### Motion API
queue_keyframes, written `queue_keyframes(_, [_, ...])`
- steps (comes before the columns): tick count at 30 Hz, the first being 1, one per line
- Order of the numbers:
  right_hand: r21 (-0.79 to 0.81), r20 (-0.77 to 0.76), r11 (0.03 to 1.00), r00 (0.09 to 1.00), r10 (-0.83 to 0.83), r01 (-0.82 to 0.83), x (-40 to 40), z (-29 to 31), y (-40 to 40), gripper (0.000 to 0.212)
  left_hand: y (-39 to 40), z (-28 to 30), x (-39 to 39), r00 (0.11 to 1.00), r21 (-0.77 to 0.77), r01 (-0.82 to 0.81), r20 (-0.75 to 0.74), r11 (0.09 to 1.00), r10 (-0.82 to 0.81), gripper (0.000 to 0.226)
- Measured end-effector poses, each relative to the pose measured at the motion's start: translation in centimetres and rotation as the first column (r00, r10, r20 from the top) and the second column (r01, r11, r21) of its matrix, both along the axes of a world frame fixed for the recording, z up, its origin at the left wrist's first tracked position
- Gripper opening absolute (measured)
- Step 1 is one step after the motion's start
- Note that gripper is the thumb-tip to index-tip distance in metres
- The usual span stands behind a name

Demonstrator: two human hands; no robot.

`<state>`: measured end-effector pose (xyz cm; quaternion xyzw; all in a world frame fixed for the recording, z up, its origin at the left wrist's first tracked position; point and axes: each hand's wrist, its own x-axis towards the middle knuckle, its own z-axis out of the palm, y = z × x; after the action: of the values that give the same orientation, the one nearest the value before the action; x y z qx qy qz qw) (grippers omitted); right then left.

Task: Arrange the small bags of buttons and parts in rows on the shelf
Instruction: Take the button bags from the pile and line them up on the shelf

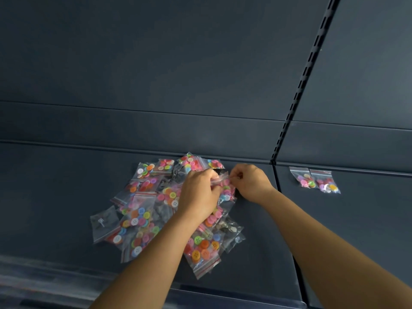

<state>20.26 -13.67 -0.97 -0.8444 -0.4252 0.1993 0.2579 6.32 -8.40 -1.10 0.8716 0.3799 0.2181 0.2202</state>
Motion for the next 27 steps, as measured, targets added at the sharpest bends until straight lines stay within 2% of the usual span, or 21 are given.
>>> queue_keyframes(2, [0.094, -0.04, 0.995, 0.998, -0.039, 0.043, 0.3, 0.3, -0.5, 0.009, 0.2, 0.1, 0.0, 1.0, -0.042, -0.026, 0.016, 0.999, 0.027, 0.021])
queue_keyframes(5, [0.224, -0.122, 0.966, 0.987, -0.102, 0.127, 0.7, 1.0, -1.5, 0.008, 0.3, 0.4, 0.1, 0.998, -0.079, -0.037, 0.047, 0.996, 0.041, 0.013])
queue_keyframes(9, [0.281, -0.203, 0.941, 0.97, -0.134, 0.188, 1.4, 1.8, -3.1, 0.012, 0.1, 1.0, 0.5, 0.99, -0.115, -0.034, 0.135, 0.993, 0.049, 0.005])
queue_keyframes(16, [0.384, -0.33, 0.879, 0.931, -0.156, 0.284, 3.2, 4.0, -7.2, 0.017, -2.3, 2.1, 3.7, 0.932, -0.37, 0.11, 0.361, 0.922, 0.033, 0.004])
queue_keyframes(22, [0.396, -0.393, 0.816, 0.881, -0.264, 0.421, 6.2, 4.6, -12.1, 0.015, -6.0, 2.4, 7.6, 0.929, -0.463, 0.207, 0.368, 0.862, -0.026, 0.007])
queue_keyframes(27, [0.332, -0.314, 0.808, 0.865, -0.391, 0.486, 9.0, 3.5, -16.0, 0.016, -8.9, 1.5, 10.7, 0.942, -0.491, 0.22, 0.331, 0.843, -0.053, 0.004])
